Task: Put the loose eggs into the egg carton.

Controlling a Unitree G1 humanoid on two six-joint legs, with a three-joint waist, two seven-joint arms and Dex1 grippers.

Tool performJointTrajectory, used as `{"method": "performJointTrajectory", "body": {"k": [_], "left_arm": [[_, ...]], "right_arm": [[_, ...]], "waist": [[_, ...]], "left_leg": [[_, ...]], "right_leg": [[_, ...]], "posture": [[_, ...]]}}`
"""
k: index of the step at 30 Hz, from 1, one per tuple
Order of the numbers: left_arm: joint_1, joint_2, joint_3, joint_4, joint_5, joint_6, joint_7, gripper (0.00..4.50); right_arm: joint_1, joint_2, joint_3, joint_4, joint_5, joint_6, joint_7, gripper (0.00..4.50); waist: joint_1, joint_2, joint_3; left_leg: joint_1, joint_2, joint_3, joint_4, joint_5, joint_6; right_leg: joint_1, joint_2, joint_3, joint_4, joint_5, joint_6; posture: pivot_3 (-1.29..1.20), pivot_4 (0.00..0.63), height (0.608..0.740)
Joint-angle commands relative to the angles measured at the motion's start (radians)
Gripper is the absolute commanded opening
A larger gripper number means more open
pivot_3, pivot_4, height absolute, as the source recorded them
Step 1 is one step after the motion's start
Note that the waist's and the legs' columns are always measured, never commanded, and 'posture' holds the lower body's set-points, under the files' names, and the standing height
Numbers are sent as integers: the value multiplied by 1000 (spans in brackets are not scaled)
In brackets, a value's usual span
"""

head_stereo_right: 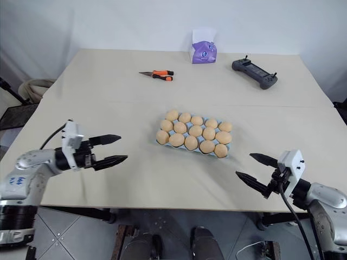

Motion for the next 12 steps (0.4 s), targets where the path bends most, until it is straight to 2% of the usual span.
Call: {"method": "performJointTrajectory", "body": {"k": [1, 6, 12], "left_arm": [[13, 55, 89, 6, -70, -3, -77, 4453], [13, 105, 124, 111, -83, -45, -196, 4453], [-57, 106, 101, 254, -44, -128, -246, 4453]], "right_arm": [[-37, -30, -6, 36, -6, -27, 43, 4500], [-125, -63, 16, 148, -34, -47, 105, 4500], [-189, -73, 25, 236, -58, -67, 148, 4500]], "waist": [[-2, 0, 0], [-6, 0, 0], [-5, 0, 0]], "left_leg": [[0, 0, 0, 0, 0, 0], [0, 0, 0, -2, 0, 0], [-1, 1, 0, -2, 0, -1]], "right_leg": [[0, 0, 0, 0, 0, 0], [-1, 0, 0, -1, -1, -1], [-2, 0, -1, -1, -1, -2]], "posture": [[0, 150, 740], [0, 150, 740], [0, 150, 740]]}}
